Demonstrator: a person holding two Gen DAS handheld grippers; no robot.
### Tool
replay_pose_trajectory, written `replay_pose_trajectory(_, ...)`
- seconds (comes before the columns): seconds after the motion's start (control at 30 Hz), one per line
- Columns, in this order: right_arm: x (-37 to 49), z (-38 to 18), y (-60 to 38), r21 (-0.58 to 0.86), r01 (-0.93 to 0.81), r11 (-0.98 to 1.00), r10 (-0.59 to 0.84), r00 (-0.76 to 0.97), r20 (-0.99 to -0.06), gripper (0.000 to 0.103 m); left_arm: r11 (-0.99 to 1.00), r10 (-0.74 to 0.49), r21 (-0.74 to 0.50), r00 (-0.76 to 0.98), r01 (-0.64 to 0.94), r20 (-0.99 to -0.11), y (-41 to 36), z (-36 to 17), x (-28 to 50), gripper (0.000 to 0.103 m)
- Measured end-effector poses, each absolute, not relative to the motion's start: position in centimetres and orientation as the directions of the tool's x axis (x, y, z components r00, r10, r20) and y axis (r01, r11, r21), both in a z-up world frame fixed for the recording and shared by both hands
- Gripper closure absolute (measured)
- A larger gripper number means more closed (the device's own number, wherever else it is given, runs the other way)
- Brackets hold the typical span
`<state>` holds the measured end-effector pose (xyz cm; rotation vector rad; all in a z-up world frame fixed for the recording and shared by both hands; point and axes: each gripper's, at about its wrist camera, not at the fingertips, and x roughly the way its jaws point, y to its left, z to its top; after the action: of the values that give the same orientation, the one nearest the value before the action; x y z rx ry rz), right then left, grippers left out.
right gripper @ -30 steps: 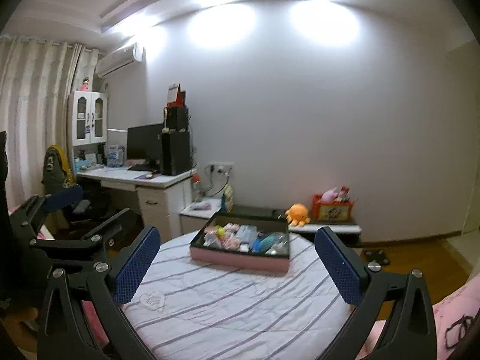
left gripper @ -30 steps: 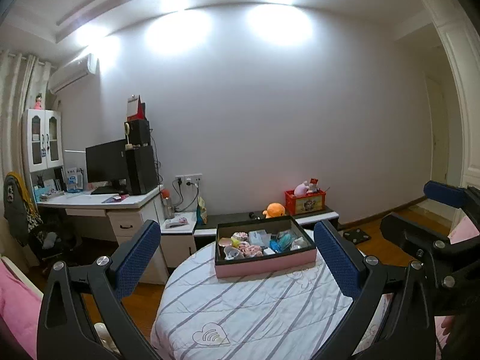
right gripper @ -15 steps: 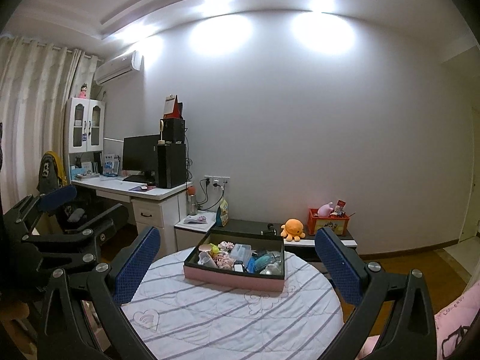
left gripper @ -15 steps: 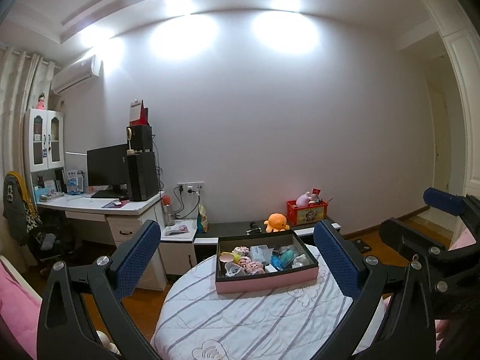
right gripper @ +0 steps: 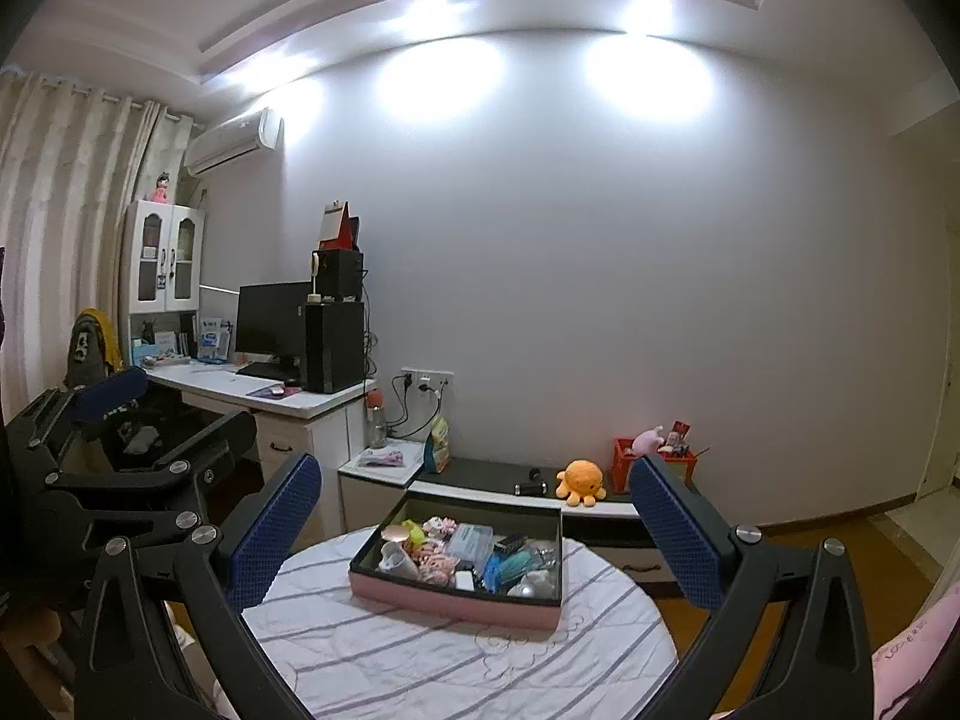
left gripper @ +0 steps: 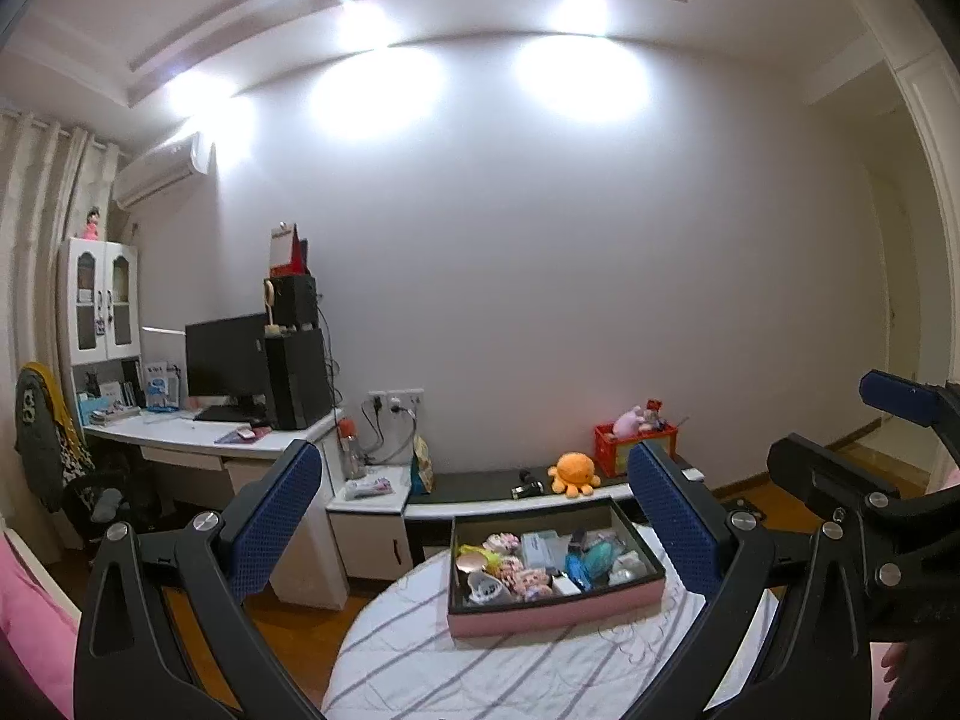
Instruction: Organize rigid objects
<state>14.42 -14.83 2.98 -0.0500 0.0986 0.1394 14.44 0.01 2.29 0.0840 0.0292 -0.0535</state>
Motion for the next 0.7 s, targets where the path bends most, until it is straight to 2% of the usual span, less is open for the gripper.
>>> replay_pose_trajectory(0.2, 14.39, 3.23, -14.93, -0.033, -0.143, 0.989, 0.141, 0.988, -0.065, 0.0, 0.996, -0.029, 0.083, 0.998, 0.025, 0.049, -0.01, 2.35, 13.81, 0.0)
replay_pose_trajectory(0.7, 15.07, 3.21, -14.54, -0.05, -0.14, 0.989, 0.136, 0.987, -0.083, 0.0, 0.996, -0.015, 0.092, 1.0, 0.013, 0.017, 0.15, 2.09, 14.74, 0.0)
